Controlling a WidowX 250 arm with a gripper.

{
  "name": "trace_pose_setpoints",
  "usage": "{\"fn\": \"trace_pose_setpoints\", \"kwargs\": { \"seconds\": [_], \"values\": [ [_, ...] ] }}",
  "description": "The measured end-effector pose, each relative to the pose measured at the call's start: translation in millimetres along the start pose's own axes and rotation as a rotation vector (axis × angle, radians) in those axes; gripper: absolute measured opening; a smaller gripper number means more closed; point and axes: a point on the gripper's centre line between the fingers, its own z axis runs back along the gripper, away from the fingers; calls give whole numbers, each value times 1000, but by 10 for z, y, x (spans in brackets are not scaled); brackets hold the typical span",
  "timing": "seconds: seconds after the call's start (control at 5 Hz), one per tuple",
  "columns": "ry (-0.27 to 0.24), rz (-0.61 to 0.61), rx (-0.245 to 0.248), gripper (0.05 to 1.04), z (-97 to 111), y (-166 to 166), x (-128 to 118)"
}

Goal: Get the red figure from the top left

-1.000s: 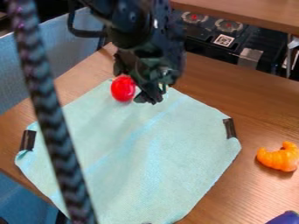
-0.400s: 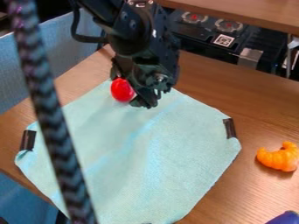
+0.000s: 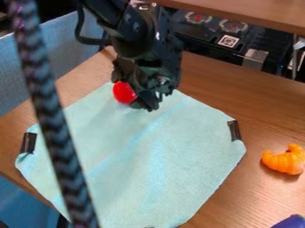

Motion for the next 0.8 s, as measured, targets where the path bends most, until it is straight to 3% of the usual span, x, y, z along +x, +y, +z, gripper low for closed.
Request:
{"fn": "trace_pose_setpoints", "kwargs": {
  "seconds": [0.2,0.6,0.8],
  "values": [
    [13,-3,3,615,-50,-24,-2],
    [11,17,10,398,-80,-6,57],
    [14,13,10,178,-96,-21,52]
  ]
}}
